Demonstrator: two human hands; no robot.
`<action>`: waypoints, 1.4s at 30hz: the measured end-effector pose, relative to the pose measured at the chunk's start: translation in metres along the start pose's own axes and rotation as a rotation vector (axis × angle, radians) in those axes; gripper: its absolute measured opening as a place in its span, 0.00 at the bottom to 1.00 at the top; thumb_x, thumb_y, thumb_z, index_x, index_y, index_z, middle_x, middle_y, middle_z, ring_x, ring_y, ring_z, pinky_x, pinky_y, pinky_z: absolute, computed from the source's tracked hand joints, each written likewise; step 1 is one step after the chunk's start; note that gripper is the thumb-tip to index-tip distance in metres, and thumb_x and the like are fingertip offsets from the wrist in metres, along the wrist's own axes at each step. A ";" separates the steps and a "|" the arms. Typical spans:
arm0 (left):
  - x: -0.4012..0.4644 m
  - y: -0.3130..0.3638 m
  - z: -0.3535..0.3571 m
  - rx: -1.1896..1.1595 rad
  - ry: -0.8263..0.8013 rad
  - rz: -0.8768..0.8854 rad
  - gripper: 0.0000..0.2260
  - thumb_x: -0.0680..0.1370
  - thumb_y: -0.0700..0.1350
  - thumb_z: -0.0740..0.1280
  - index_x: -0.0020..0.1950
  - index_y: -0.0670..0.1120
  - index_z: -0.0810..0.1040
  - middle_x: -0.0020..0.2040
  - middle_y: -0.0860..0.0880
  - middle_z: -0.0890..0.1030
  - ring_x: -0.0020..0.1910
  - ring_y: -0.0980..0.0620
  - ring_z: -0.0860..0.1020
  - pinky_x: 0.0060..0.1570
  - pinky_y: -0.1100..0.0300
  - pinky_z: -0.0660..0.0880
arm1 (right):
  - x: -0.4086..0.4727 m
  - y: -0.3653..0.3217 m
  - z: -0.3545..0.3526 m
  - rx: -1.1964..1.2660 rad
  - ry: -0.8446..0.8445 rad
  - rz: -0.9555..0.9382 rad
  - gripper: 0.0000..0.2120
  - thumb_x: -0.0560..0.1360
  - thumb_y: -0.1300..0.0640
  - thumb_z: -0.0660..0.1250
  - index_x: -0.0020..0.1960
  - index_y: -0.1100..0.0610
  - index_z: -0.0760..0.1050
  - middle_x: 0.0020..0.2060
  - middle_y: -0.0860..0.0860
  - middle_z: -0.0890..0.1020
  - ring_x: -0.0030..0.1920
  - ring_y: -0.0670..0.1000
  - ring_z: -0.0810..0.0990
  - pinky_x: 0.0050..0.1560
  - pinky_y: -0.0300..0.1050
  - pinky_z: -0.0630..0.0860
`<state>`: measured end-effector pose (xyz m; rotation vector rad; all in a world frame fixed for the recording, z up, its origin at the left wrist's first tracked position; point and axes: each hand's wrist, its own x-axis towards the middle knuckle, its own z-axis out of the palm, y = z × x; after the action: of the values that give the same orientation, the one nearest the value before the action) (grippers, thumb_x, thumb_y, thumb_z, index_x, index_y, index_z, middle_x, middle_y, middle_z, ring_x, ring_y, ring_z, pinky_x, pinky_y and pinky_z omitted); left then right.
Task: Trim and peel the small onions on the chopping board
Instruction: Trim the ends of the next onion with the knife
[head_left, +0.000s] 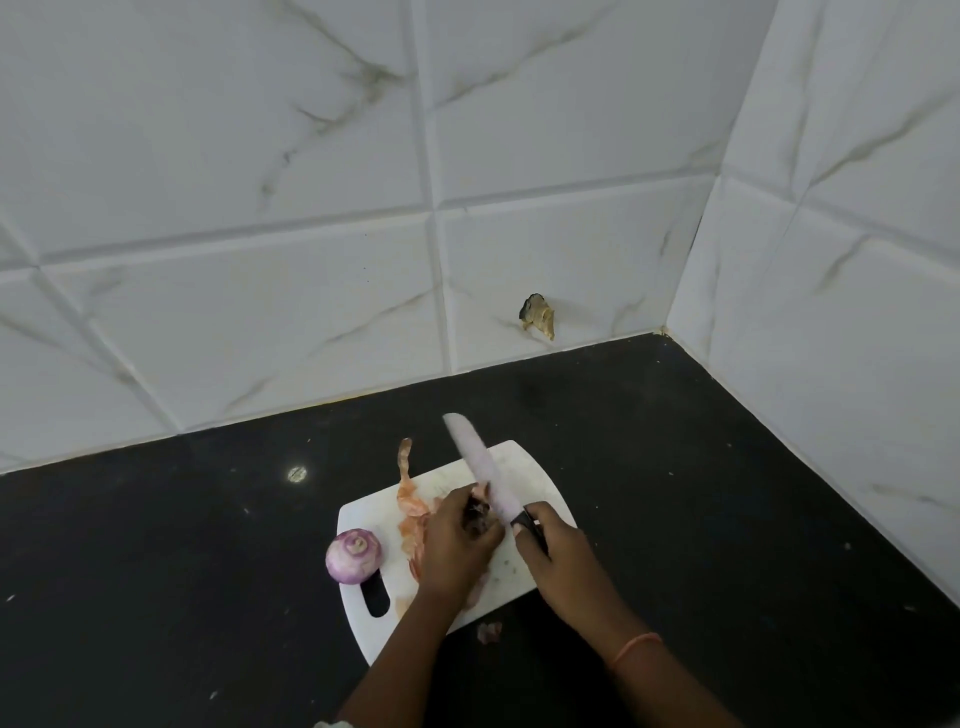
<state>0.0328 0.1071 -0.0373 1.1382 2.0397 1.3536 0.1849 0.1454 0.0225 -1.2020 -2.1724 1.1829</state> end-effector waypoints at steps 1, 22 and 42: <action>0.000 0.000 0.000 -0.002 -0.006 -0.015 0.18 0.73 0.46 0.76 0.61 0.53 0.77 0.51 0.59 0.81 0.52 0.59 0.81 0.53 0.61 0.79 | 0.001 -0.002 -0.003 -0.018 -0.028 -0.023 0.05 0.80 0.47 0.60 0.53 0.46 0.72 0.37 0.46 0.79 0.34 0.42 0.76 0.34 0.38 0.70; -0.001 0.006 -0.007 -0.025 0.007 0.051 0.18 0.73 0.43 0.77 0.56 0.60 0.77 0.53 0.64 0.80 0.56 0.70 0.75 0.52 0.74 0.72 | -0.005 -0.012 -0.003 -0.333 0.066 0.112 0.10 0.82 0.47 0.55 0.52 0.52 0.69 0.37 0.45 0.75 0.38 0.47 0.77 0.36 0.43 0.72; 0.000 0.010 -0.008 -0.053 0.032 0.049 0.16 0.72 0.40 0.78 0.59 0.48 0.82 0.54 0.55 0.81 0.53 0.65 0.76 0.50 0.78 0.69 | -0.003 -0.025 0.001 -0.521 0.071 0.087 0.13 0.82 0.47 0.52 0.56 0.55 0.68 0.43 0.51 0.81 0.43 0.54 0.81 0.42 0.52 0.78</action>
<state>0.0314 0.1045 -0.0248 1.1580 1.9974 1.4497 0.1734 0.1351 0.0426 -1.5242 -2.4759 0.5992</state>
